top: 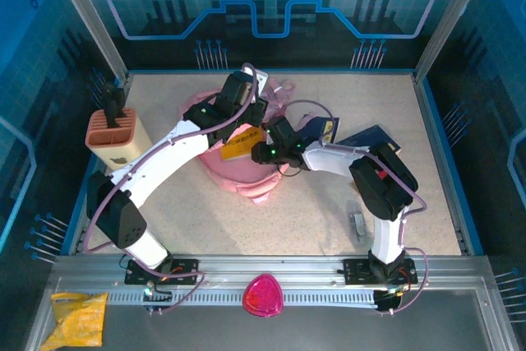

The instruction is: Pack the student bag

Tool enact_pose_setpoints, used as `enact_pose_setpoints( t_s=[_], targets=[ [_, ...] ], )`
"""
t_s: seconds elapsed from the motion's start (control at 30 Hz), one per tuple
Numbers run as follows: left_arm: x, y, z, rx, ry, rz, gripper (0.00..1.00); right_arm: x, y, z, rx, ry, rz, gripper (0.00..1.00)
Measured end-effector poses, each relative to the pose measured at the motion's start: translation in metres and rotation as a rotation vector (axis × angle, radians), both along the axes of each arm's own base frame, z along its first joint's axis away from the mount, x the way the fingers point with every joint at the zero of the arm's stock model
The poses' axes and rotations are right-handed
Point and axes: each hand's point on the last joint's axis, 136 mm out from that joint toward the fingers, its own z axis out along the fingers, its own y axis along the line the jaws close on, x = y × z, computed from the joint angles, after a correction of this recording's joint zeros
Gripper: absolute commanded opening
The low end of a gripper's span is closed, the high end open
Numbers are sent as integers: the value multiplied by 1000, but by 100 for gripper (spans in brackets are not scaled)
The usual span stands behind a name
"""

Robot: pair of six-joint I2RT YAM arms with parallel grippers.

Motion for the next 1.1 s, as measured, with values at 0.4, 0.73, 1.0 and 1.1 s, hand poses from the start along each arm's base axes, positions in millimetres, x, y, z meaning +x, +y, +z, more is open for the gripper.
enact_pose_setpoints(
  t_s=[0.4, 0.73, 1.0, 1.1],
  targets=[
    [-10, -2, -9, 6, 48, -62, 0, -30, -12, 15, 34, -62, 57, 42],
    [-41, 1, -69, 10, 214, -98, 0, -84, -59, 75, 72, -132, 44, 57],
    [-73, 9, -122, -16, 385, -76, 6, -100, -129, 75, -25, -81, -82, 64],
    [-81, 7, -128, -55, 426, -65, 20, -102, -157, 73, -58, -51, -144, 68]
  ],
)
